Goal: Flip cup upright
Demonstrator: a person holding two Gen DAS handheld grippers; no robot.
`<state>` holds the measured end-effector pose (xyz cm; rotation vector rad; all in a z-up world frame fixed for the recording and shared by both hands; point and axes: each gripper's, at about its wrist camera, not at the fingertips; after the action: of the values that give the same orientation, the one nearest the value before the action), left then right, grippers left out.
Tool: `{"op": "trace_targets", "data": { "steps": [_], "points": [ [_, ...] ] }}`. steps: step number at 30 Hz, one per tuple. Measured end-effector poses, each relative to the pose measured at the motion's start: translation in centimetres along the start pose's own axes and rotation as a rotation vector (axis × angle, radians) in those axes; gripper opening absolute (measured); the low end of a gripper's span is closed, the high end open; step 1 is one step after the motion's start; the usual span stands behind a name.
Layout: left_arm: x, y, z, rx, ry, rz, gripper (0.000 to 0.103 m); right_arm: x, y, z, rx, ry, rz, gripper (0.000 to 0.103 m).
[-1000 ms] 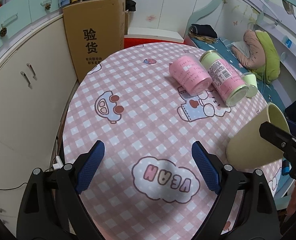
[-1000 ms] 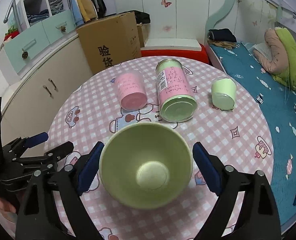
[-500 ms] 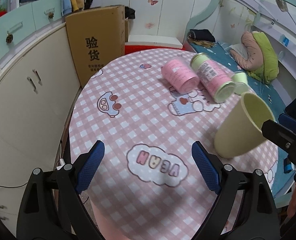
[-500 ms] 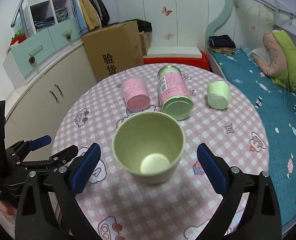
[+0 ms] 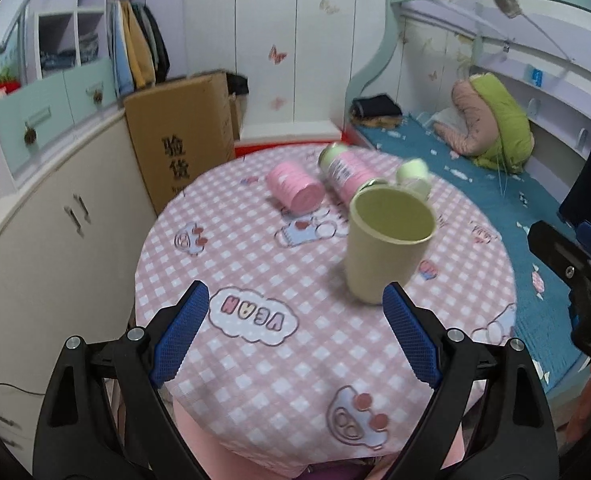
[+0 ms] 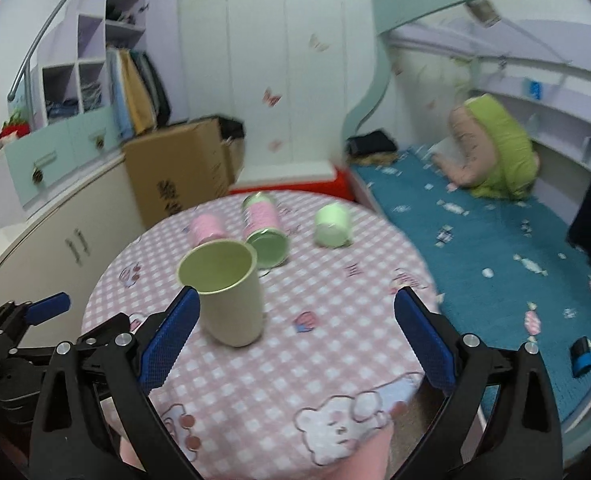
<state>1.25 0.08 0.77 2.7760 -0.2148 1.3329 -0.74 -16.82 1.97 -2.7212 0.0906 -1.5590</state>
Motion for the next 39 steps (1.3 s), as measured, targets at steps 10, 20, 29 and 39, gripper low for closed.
{"op": "trace_targets", "data": {
  "steps": [10,20,29,39],
  "points": [
    [-0.3,2.4,-3.9,0.034,0.135,0.003,0.089,-1.1,1.8,-3.8,-0.065,0.199,0.006,0.095],
    [-1.9,3.2,-4.8,0.072,0.225,0.044,0.089,-3.4,2.0,-4.6,-0.101,0.319,0.011,0.095],
    [-2.9,3.1,-4.7,0.115,0.263,0.019,0.089,-4.7,1.9,-4.2,-0.117,0.348,0.027,0.095],
    [-2.9,3.5,-4.7,0.071,0.267,-0.004,0.089,-5.3,2.2,-4.2,-0.136,0.344,0.038,0.095]
  ]
}}
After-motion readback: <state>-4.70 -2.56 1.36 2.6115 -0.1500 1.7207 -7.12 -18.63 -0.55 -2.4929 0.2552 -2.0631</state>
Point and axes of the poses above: each gripper's, at about its wrist camera, not at the fingertips, and z roughly the way its jaws point, y to its right, x to its top, and after that the axes turned 1 degree about -x, right-handed
